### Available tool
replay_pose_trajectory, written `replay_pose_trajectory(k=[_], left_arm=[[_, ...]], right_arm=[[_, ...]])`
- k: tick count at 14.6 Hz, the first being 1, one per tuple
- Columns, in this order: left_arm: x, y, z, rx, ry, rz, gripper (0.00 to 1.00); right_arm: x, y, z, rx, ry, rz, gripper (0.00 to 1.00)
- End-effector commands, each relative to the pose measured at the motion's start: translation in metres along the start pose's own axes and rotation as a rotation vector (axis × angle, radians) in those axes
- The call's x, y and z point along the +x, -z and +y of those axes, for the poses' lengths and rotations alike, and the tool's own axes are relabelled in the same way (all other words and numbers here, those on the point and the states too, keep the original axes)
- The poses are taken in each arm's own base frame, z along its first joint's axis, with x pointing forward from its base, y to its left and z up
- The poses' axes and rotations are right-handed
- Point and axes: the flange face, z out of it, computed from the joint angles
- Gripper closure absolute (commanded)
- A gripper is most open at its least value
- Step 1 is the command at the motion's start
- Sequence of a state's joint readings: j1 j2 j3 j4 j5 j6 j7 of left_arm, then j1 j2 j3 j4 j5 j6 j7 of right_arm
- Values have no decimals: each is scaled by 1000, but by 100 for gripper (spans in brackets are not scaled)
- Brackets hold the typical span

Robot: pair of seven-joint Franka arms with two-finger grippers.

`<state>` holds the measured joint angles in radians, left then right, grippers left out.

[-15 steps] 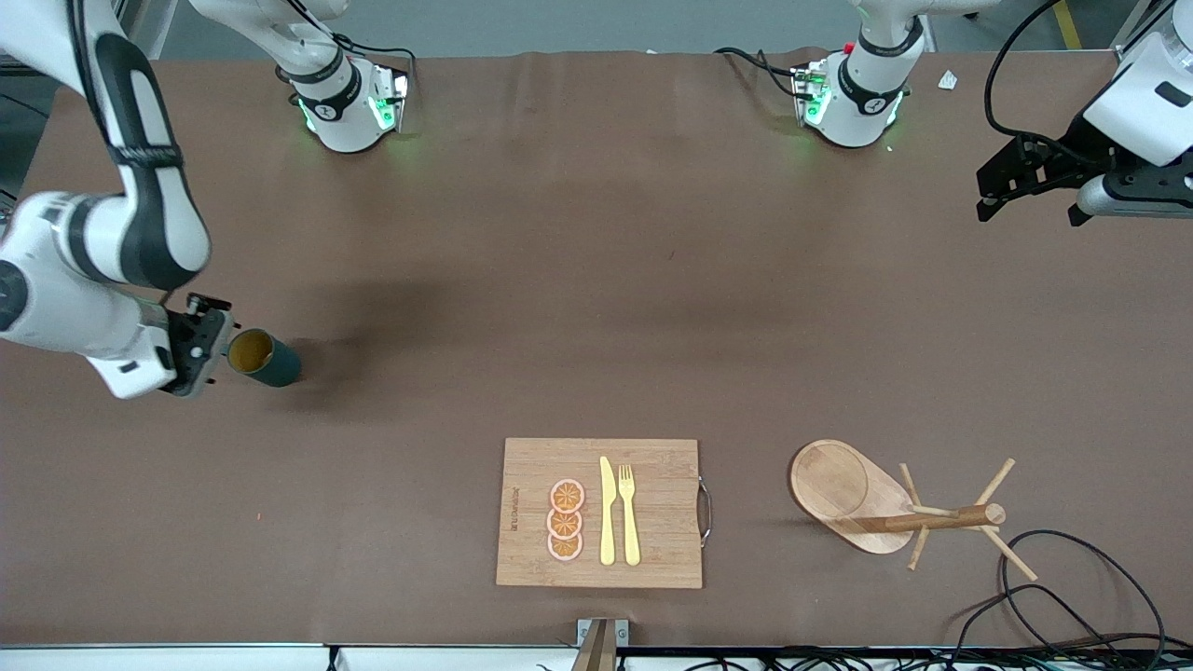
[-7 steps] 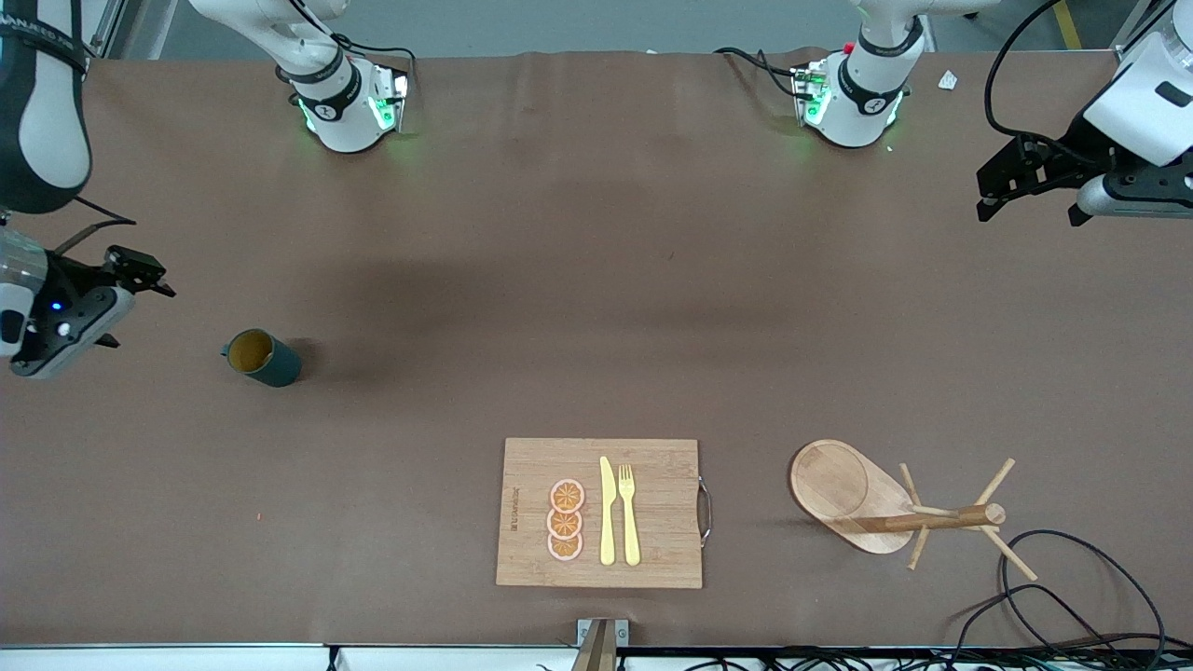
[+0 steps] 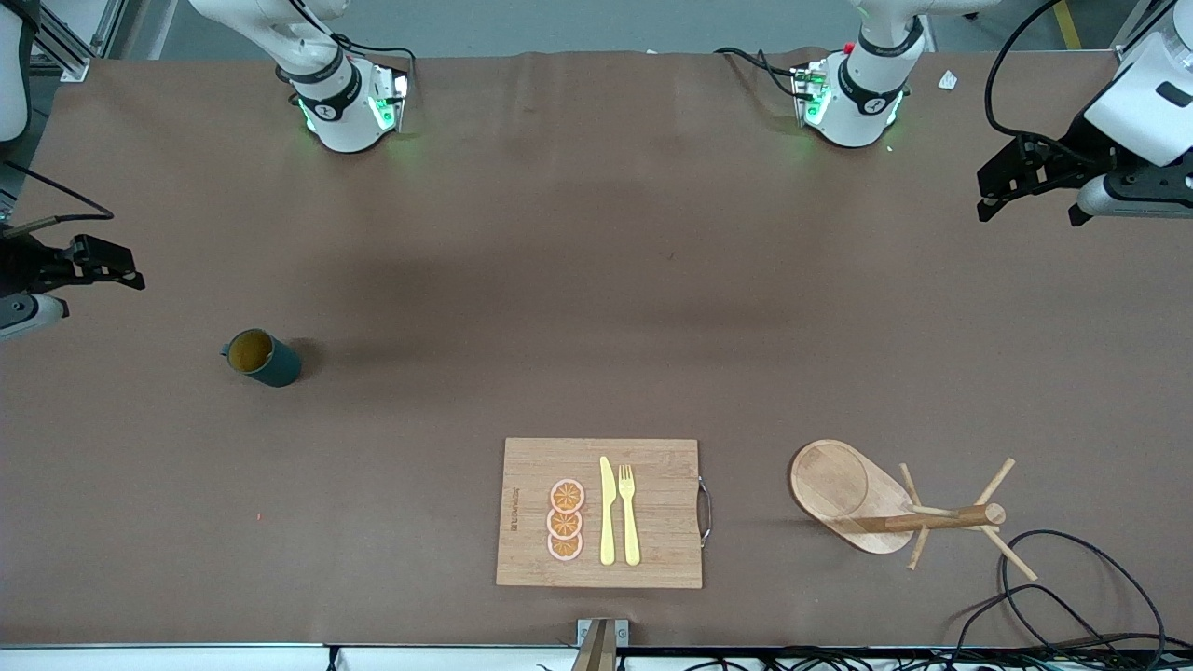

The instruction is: Transfer cup from left to right arm and place

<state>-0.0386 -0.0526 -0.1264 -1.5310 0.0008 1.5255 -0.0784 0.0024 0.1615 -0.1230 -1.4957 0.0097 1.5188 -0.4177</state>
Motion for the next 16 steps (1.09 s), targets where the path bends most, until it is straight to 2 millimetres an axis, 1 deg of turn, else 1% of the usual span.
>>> replay_pose_trajectory(k=[1,3,5,7,10,13,15,16], left_arm=[[-2,5,-2,12,3,15,0],[-2,5,-2,10,3,18,0],[-1,6,-2,9,4,26,0],[0,5,-3,9,4,24,0],[0,3,-2,9,4,21,0],[0,8,-6,10,-3,30,0],[-2,9,-7,11,1,27,0],[-2,9,-8,13,12,24,0]], right_arm=[[-3,4,2,-7,-140,-23,0],[-3,9,2,-9,-200,-17,0],[-3,29,2,-31,-198,19,0],[-3,41,1,-43,-195,43,0],[-4,53,2,-50,-198,68,0],[-5,58,-6,-48,-190,74,0],[-14,53,-8,-10,-249,7,0],[-19,56,-10,-5,-289,5,0]])
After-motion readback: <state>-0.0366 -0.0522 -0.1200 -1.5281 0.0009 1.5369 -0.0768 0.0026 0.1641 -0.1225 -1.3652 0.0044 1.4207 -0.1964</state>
